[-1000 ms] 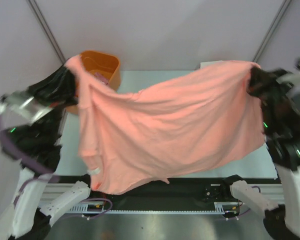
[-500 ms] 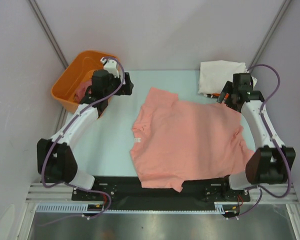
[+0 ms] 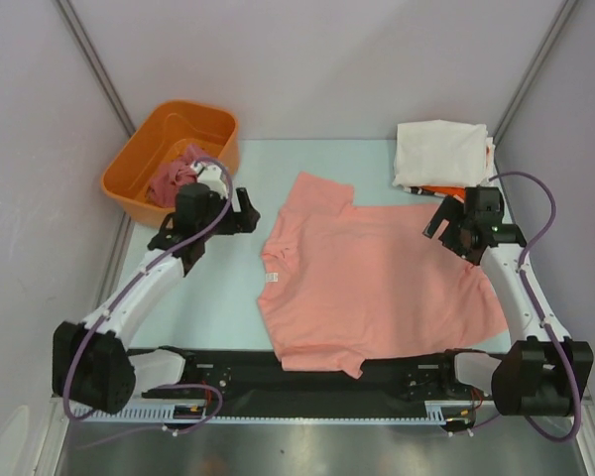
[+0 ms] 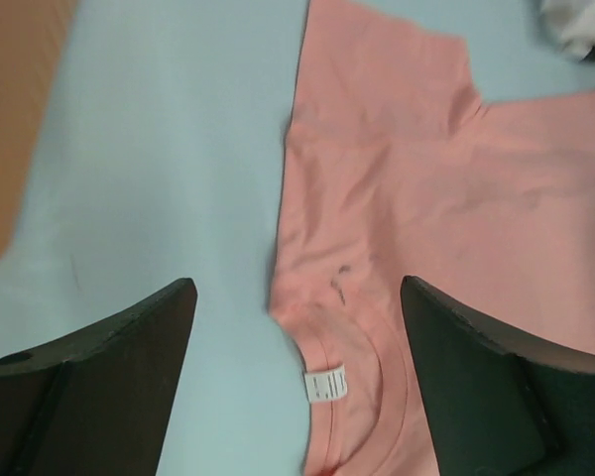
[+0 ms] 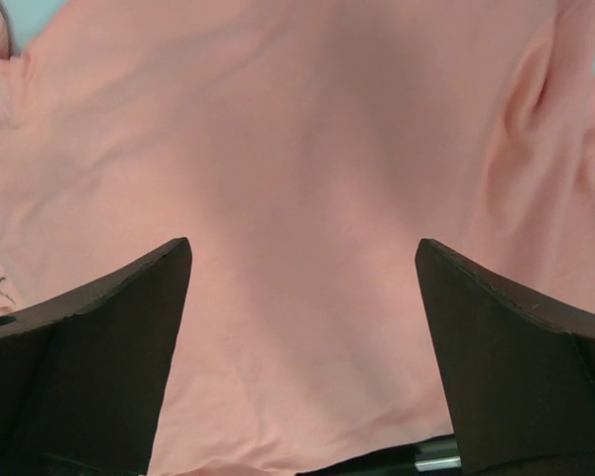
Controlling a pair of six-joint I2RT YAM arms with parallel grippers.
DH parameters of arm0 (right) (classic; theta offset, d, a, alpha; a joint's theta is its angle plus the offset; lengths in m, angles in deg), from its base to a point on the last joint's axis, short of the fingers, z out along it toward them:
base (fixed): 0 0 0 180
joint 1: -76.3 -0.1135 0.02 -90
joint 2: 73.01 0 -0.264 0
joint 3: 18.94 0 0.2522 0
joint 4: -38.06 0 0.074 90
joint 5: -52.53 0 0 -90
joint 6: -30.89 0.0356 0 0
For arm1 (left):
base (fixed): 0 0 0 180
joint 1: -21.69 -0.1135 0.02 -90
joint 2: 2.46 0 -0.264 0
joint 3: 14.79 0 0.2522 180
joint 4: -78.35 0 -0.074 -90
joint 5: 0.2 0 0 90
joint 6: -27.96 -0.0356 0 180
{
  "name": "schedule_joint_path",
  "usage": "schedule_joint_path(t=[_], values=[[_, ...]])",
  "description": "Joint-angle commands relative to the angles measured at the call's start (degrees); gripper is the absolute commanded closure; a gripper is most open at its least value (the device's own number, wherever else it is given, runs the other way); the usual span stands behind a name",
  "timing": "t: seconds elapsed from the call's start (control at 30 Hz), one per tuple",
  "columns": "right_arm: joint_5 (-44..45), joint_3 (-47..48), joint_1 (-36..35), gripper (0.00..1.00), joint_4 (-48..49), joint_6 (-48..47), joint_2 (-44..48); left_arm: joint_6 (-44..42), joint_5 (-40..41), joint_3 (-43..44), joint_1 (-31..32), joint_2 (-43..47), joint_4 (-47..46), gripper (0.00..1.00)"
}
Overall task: Fold and stack the t-shirts
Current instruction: Flatten the tshirt out
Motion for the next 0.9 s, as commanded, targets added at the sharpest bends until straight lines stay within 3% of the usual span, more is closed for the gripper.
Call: schedule_joint_path(t=[0.0,0.17,0.37,0.47,0.5,0.63,0.67,0.77,0.87], values=[[-4.99,-1.31,0.1,0.0,3.28,2.74,2.22,5.84,-1.95,-0.58,1.83,-4.68,1.95,0.11],[-8.76,-2.54,-0.07,0.0,3.72,3.62,4.42,8.66,-3.09,2.67,3.06,-16.62,1.86,0.11],[-10.44,-3.69,-0.25,0.0,3.46,2.57,5.12,9.45,-4.24,9.43,3.33,-33.51,3.35,0.22],[-10.18,-4.3,0.01,0.0,3.54,1.34,4.69,9.98,-4.23,11.46,3.42,-37.55,3.97,0.33],[-10.09,-4.56,0.19,0.0,3.54,1.08,4.42,10.16,-4.58,11.9,3.42,-38.43,3.88,0.45],[-10.09,-5.62,0.54,0.0,5.03,0.72,3.54,10.6,-6.26,12.96,4.03,-40.99,3.79,0.7],[-10.35,-6.32,0.54,0.0,5.3,0.64,3.28,10.68,-6.34,12.96,4.12,-41.6,3.79,0.81],[-10.7,-6.85,0.72,0.0,6.0,0.46,1.61,10.6,-6.96,13.57,4.12,-42.22,4.31,0.97],[-11.14,-7.38,0.81,0.0,6.88,0.37,0.56,9.98,-5.38,16.29,3.86,-43.54,7.21,1.0]])
